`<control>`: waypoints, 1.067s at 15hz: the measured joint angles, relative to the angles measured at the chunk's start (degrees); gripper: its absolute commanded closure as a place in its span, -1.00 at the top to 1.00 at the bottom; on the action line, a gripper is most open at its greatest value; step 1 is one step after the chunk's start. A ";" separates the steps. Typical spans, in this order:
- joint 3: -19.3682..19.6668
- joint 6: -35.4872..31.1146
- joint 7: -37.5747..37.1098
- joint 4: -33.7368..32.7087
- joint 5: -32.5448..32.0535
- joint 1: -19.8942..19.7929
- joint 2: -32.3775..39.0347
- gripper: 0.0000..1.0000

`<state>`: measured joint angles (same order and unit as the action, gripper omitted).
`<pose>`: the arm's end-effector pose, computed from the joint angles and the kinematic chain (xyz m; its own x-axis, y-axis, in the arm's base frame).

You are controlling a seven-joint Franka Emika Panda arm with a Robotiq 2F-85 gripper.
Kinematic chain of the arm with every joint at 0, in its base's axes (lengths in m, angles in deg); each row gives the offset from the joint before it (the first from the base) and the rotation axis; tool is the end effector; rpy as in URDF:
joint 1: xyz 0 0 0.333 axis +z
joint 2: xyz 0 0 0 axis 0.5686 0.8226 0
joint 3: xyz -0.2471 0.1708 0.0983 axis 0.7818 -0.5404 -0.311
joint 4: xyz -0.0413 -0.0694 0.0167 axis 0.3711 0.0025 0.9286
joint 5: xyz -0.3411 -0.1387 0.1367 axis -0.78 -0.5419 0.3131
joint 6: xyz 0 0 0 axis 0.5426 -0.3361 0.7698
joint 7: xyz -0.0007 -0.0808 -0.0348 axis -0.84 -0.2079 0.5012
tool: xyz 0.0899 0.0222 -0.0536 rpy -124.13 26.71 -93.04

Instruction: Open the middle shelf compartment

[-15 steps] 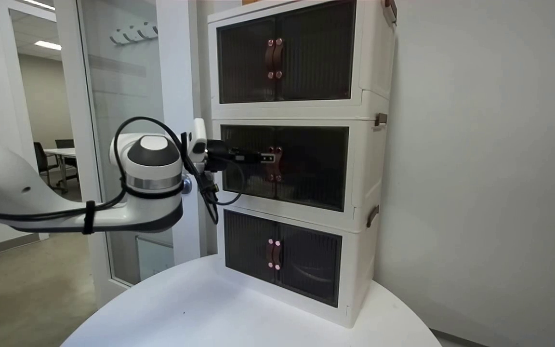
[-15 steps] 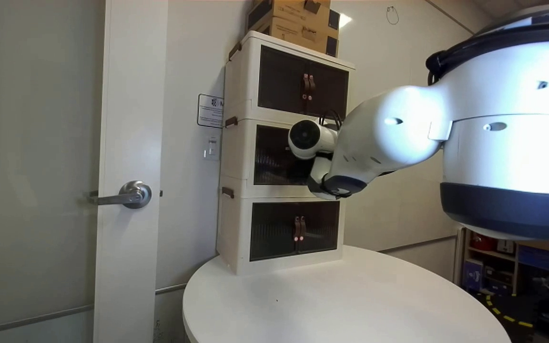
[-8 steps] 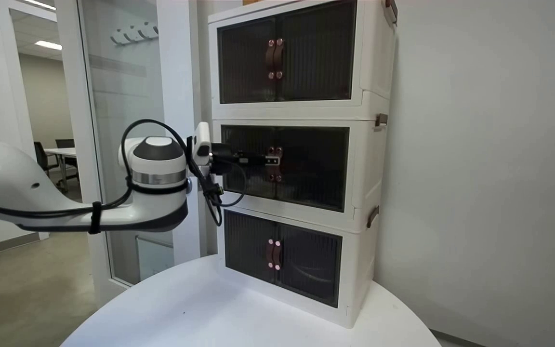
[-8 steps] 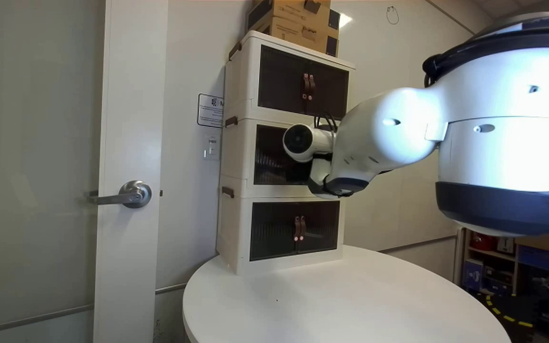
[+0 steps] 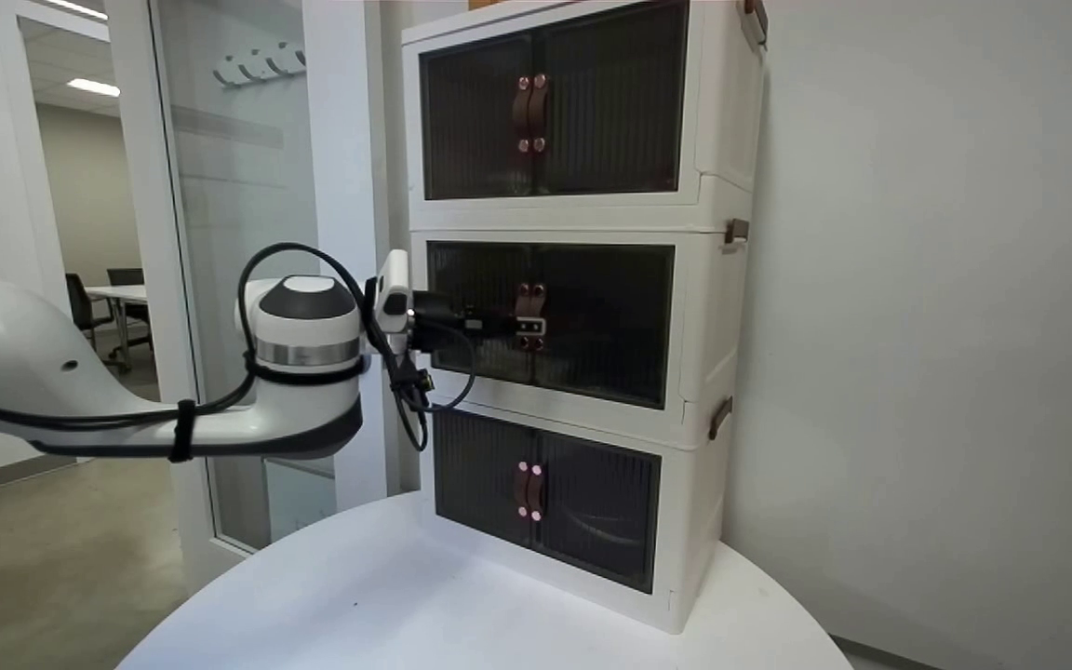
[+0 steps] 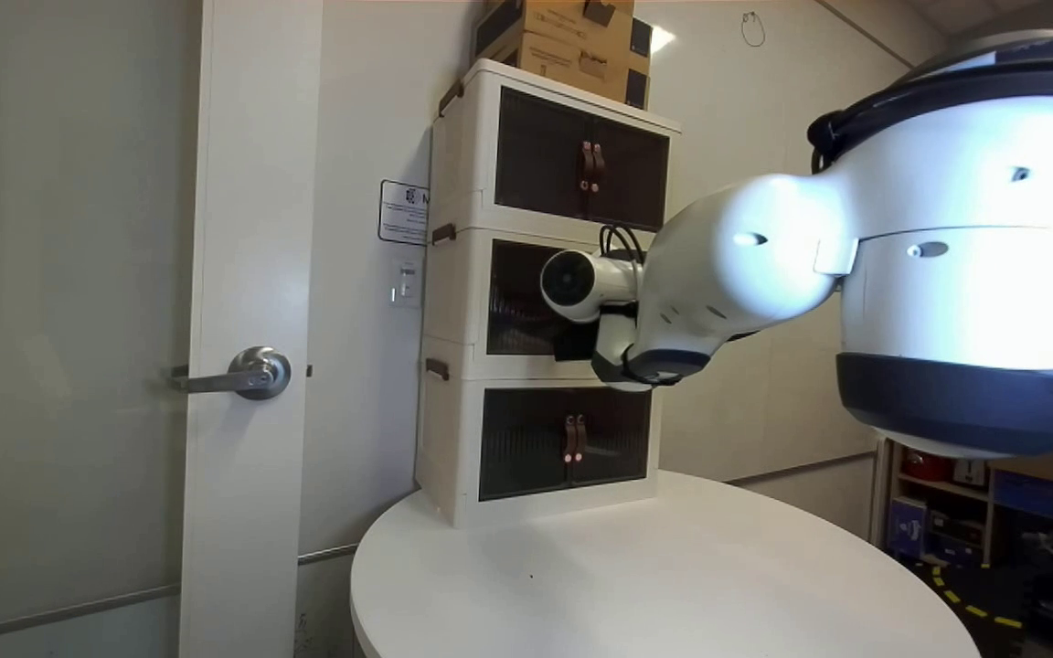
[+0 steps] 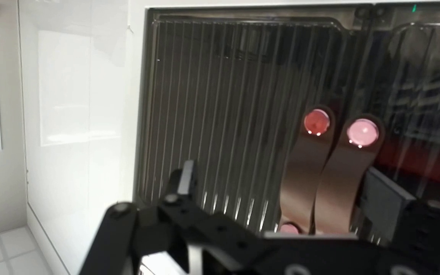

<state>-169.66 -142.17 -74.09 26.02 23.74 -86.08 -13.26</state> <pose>0.7381 0.0745 0.3500 0.1374 0.0485 0.9893 -0.7258 -0.6747 0.1339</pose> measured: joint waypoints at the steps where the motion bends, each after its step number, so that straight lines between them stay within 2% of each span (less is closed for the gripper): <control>1: 0.01 0.00 0.00 0.13 -0.53 0.14 0.00 1.00; 10: -0.03 -0.76 0.12 4.04 -1.00 3.06 0.01 1.00; 16: -1.99 0.16 0.30 11.90 -1.00 6.12 0.00 1.00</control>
<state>-171.65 -142.02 -73.79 37.92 22.73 -79.95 -13.26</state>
